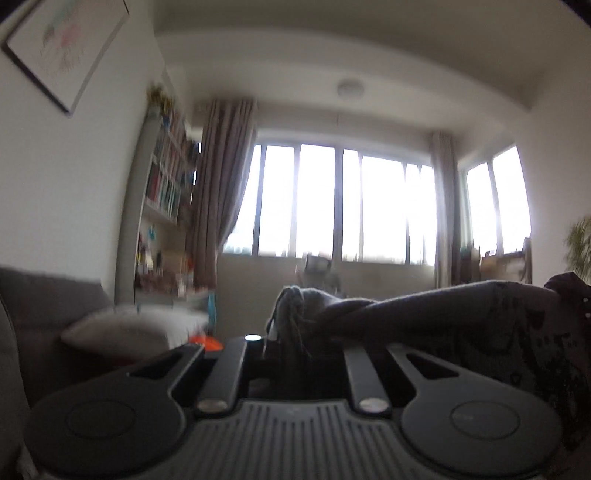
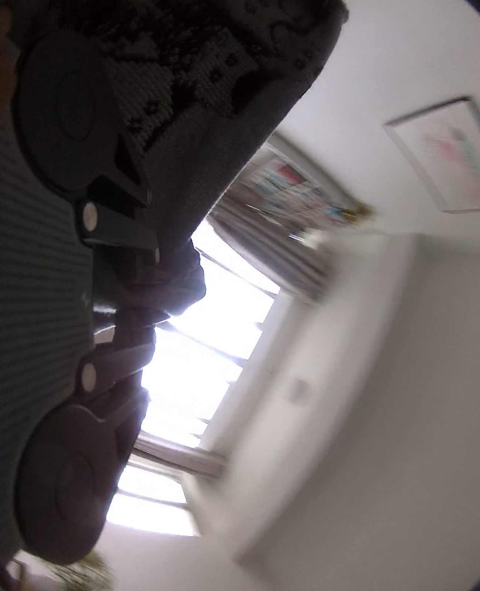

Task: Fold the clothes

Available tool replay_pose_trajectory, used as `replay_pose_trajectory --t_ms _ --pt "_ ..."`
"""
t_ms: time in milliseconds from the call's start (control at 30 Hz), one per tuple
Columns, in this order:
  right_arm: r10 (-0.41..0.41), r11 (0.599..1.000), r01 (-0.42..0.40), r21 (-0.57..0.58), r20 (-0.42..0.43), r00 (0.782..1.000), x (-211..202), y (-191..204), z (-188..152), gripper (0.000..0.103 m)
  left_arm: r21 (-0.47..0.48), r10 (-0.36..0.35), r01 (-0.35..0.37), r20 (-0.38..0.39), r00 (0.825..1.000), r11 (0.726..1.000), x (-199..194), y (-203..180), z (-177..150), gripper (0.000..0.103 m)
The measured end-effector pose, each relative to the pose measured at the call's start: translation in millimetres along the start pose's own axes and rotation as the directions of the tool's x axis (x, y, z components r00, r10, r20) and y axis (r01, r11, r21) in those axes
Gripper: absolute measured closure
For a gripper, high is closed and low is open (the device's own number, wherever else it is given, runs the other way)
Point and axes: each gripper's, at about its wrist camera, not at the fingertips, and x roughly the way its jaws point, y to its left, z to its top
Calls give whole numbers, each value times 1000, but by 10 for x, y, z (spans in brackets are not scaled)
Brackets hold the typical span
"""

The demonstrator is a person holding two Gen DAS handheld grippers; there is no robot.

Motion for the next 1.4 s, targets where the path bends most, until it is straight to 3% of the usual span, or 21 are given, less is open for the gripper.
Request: replay_pose_trajectory --t_ms 67,133,200,267,300,367,400,433,500,567,733,833,967,1200,1333,1400 --pt "29 999 -27 19 -108 994 435 100 -446 92 16 25 -24 -99 995 1000 575 -27 -341 91" --pt "54 998 -43 55 -207 977 899 224 -933 92 33 25 -18 -213 977 999 1195 -46 -750 89" --pt "92 994 -66 84 -352 931 1354 393 -1444 91 39 10 4 -354 935 999 1720 -66 -1198 81" --pt "143 989 -99 114 -493 858 1713 558 -1938 85 35 -3 23 -494 870 999 2042 -65 -1657 78" --pt "175 984 -122 133 -540 823 1764 624 -2129 83 35 -10 34 -530 848 999 2088 -52 -1848 77" --pt "214 975 -135 176 -585 783 1794 609 -2378 80 35 -5 30 -552 834 999 2161 67 -2067 58" --pt "227 971 -129 201 -604 764 1838 561 -2483 70 28 5 13 -563 827 1000 2219 151 -2133 46" --pt "240 966 -122 226 -623 744 1881 514 -2588 62 0 10 -12 -576 817 1000 2294 269 -2149 43" --pt "268 950 -87 299 -644 717 1948 364 -2671 61 -91 -19 -45 -604 797 995 2436 515 -2132 43" --pt "298 933 -68 354 -650 699 1937 340 -2649 59 -164 -59 -58 -629 775 985 2447 612 -2169 38" --pt "364 891 -43 452 -654 663 1759 369 -2565 51 -179 -59 -86 -674 737 980 2167 561 -2143 33" --pt "408 856 -31 515 -638 653 1482 378 -2503 49 -232 -88 -93 -665 742 968 1745 633 -2119 28" --pt "479 796 -37 604 -590 650 937 386 -2428 40 -225 -53 -129 -659 751 966 1055 644 -2187 24" --pt "556 708 -22 706 -538 633 -62 355 -2441 40 -230 -59 -149 -706 705 962 87 567 -2507 24" --pt "591 686 -49 726 -516 620 -467 336 -2439 40 -201 -60 -116 -701 710 973 -203 464 -2617 25" --pt "619 659 -66 749 -491 613 -588 344 -2432 40 -194 -63 -108 -708 703 975 -260 425 -2671 26"
